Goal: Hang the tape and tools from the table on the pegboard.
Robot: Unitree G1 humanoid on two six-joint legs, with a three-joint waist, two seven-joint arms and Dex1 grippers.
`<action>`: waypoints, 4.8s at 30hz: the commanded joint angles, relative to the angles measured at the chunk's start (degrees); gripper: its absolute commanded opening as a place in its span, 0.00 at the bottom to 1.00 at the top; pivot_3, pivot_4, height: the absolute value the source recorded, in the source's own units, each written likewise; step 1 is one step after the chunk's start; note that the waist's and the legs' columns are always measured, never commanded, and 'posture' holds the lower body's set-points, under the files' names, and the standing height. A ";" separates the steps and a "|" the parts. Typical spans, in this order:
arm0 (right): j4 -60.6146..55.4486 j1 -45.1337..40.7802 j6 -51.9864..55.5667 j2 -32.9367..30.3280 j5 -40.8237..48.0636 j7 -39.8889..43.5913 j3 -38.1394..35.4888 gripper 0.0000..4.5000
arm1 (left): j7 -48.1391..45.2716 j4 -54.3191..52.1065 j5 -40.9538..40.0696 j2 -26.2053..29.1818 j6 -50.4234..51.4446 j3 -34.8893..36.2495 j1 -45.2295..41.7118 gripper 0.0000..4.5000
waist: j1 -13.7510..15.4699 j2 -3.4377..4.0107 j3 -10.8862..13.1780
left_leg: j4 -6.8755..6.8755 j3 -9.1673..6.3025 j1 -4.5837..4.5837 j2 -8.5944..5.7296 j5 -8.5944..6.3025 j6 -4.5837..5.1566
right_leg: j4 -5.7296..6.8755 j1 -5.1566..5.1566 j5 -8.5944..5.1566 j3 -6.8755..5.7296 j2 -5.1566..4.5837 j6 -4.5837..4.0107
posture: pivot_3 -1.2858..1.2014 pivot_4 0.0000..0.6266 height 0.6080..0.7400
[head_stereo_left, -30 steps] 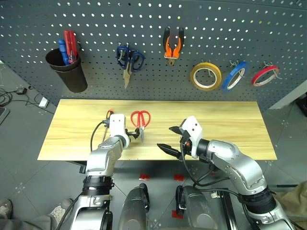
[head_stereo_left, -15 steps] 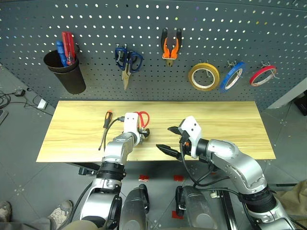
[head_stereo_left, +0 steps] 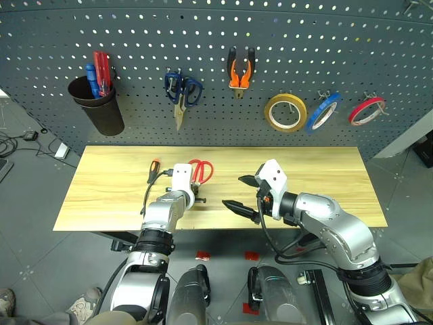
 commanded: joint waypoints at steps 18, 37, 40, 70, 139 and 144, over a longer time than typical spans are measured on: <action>-10.45 1.23 -23.95 -1.50 -10.76 -3.20 -0.41 1.00 | 1.73 -55.19 17.91 8.84 -30.03 -5.95 30.60 0.07 | -1.66 -0.02 -0.02 | -0.06 0.03 -0.01 0.03 -0.13 0.20 | -0.04 -0.03 0.00 0.08 -0.03 -0.01 | 0.42 0.38 1.00; -2.38 -6.49 -25.56 3.55 -10.88 -5.52 -3.52 1.00 | 3.54 -41.24 18.06 7.59 -25.92 0.82 15.40 0.07 | -1.64 -0.02 -0.02 | 0.01 0.00 -0.01 0.02 -0.11 0.24 | 0.03 -0.02 0.02 0.01 0.01 -0.03 | 0.42 0.38 1.00; -1.12 -7.77 -26.18 4.53 -11.14 -5.63 -3.45 1.00 | 3.55 -35.25 17.94 7.20 -27.00 -0.04 11.90 0.07 | -1.65 -0.03 -0.01 | 0.01 0.02 -0.02 0.02 -0.03 0.10 | 0.00 -0.02 0.03 0.01 0.00 -0.03 | 0.42 0.38 1.00; -3.87 -17.82 18.38 17.47 -7.78 -15.72 3.11 1.00 | -10.59 -6.95 -1.64 18.54 -2.51 12.74 3.66 0.90 | -1.38 0.01 0.92 | -0.02 -0.05 0.00 0.06 -0.02 0.17 | 0.03 -0.07 0.09 -0.03 0.01 -0.16 | 0.44 0.57 1.00; -6.91 -28.37 10.55 10.19 -2.44 -10.46 0.27 1.00 | -9.95 -5.64 0.02 34.56 -49.35 20.08 -15.53 0.11 | -5.34 -1.12 -3.66 | 0.08 0.06 -0.56 0.01 0.12 0.01 | 0.13 -0.59 0.26 -0.04 -0.01 -0.10 | 0.41 0.18 1.00; -6.50 -28.70 10.20 11.81 -2.52 -10.67 1.31 1.00 | -6.34 4.38 2.91 33.17 -57.22 18.18 -18.27 0.11 | -6.17 -1.11 -3.72 | 0.10 0.05 -0.55 0.03 0.13 0.01 | 0.21 -0.60 0.26 -0.05 0.00 -0.10 | 0.41 0.18 1.00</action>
